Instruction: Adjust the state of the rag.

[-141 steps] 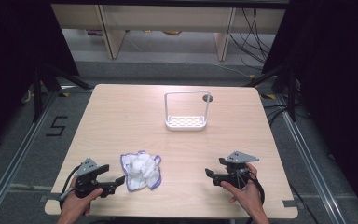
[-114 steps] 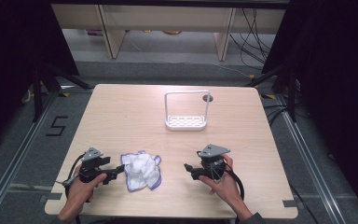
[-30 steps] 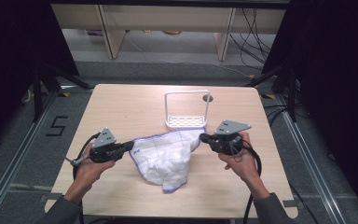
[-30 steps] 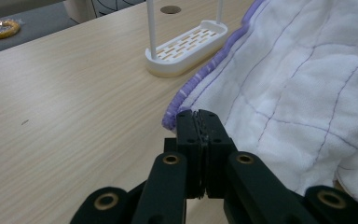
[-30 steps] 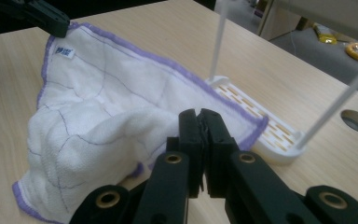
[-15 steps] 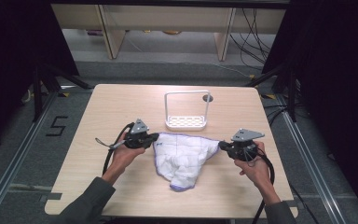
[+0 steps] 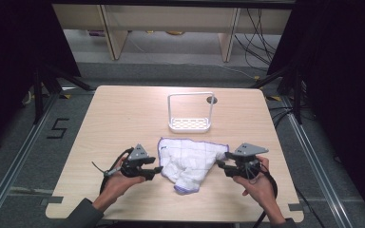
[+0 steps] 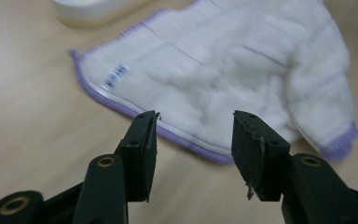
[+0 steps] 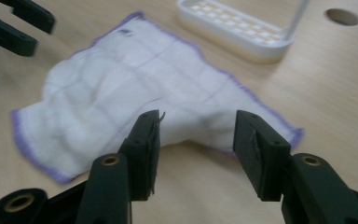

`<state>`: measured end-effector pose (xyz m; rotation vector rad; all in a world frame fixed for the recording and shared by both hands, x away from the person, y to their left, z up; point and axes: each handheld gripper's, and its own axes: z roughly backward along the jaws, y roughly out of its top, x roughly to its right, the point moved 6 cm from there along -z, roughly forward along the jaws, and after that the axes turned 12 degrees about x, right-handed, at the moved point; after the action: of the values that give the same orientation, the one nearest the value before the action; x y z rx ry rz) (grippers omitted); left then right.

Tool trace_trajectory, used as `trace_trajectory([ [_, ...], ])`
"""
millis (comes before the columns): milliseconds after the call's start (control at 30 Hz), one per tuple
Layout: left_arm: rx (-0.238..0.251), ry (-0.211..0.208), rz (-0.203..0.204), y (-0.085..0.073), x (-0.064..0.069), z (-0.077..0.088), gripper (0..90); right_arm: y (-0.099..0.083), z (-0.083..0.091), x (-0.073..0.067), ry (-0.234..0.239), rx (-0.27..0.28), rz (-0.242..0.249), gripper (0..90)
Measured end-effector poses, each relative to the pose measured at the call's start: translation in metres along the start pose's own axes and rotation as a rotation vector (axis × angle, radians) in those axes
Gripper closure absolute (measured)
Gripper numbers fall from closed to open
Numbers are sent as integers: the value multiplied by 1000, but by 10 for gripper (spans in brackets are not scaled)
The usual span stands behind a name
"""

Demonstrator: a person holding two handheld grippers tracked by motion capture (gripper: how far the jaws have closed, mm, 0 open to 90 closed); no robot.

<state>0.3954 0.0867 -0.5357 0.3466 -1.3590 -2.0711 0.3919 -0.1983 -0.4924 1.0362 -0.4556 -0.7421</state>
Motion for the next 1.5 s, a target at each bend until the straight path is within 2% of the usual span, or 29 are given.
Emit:
trace_trajectory([
  [33, 0, 0, 0, 0, 0, 0, 503, 0, 0, 0, 0, 0, 0, 512],
  [67, -28, -24, -23, -4, 12, -5, 501, -4, -1, -10, 22, -8, 6, 511],
  [100, -28, -24, -23, -4, 12, -5, 499, -4, -1, -10, 22, -8, 6, 511],
  [133, -25, -19, -32, -5, 16, -9, 492, -7, -2, -18, 48, -21, 15, 508],
  [200, -51, -26, -81, -6, 20, -16, 485, -7, -2, -21, 51, -24, 8, 506],
  [267, -59, -13, -88, -8, 23, -26, 491, -10, -3, -19, 51, -33, 1, 500],
  [333, -67, -23, -102, -8, 24, -29, 515, -11, -3, -18, 51, -35, -2, 500],
  [367, -61, -22, -117, -8, 24, -31, 651, -12, -4, -17, 40, -25, -12, 499],
  [400, -57, -25, -137, -8, 24, -32, 651, -12, -4, -17, 40, -25, -12, 499],
  [433, -61, -24, -156, -7, 24, -33, 726, -13, -2, -19, 48, -39, -35, 499],
  [467, -53, -27, -173, -5, 25, -35, 832, -13, -2, -22, 72, -38, -24, 506],
  [500, -52, -35, -183, -4, 26, -35, 832, -13, -2, -22, 72, -38, -24, 506],
  [600, -15, -52, -177, 12, 28, -28, 846, -12, -2, -30, 94, -27, -2, 520],
  [633, 23, -53, -157, 20, 28, -25, 845, -11, -1, -36, 99, -27, 16, 527],
  [667, 47, -68, -160, 34, 25, -15, 845, -11, 0, -40, 107, -34, 19, 527],
  [800, 77, -62, -140, 48, 15, -3, 844, -10, -3, -49, 124, -33, 47, 524],
  [933, 71, -50, -128, 48, 7, 0, 844, -11, -15, -59, 145, -62, 55, 521],
  [1000, 63, -51, -120, 46, 3, 0, 844, -13, -25, -60, 146, -69, 86, 517],
  [1033, 53, -49, -115, 42, 0, 0, 844, -17, -33, -64, 152, -106, 89, 512],
  [1067, 41, -50, -113, 40, -2, 0, 844, -18, -39, -65, 145, -110, 106, 512],
  [1100, 41, -50, -113, 40, -2, 0, 844, -18, -39, -65, 145, -110, 106, 512],
  [1133, 36, -48, -102, 36, -5, 0, 843, -22, -51, -63, 123, -144, 140, 579],
  [1167, 36, -48, -102, 36, -5, 0, 843, -22, -51, -63, 123, -144, 140, 579],
  [1200, 26, -46, -111, 34, -8, 2, 843, -25, -60, -62, 119, -150, 177, 737],
  [1233, 19, -37, -107, 31, -11, 3, 843, -25, -62, -62, 133, -153, 194, 799],
  [1367, 39, -38, -81, 31, -15, 7, 843, -16, -59, -59, 155, -144, 220, 858],
  [1433, 41, -46, -72, 33, -15, 13, 843, 3, -41, -51, 162, -88, 174, 862],
  [1467, 50, -52, -68, 35, -14, 14, 843, 10, -32, -48, 182, -84, 145, 862],
  [1500, 50, -52, -68, 35, -14, 14, 843, 10, -32, -48, 182, -84, 145, 862],
])
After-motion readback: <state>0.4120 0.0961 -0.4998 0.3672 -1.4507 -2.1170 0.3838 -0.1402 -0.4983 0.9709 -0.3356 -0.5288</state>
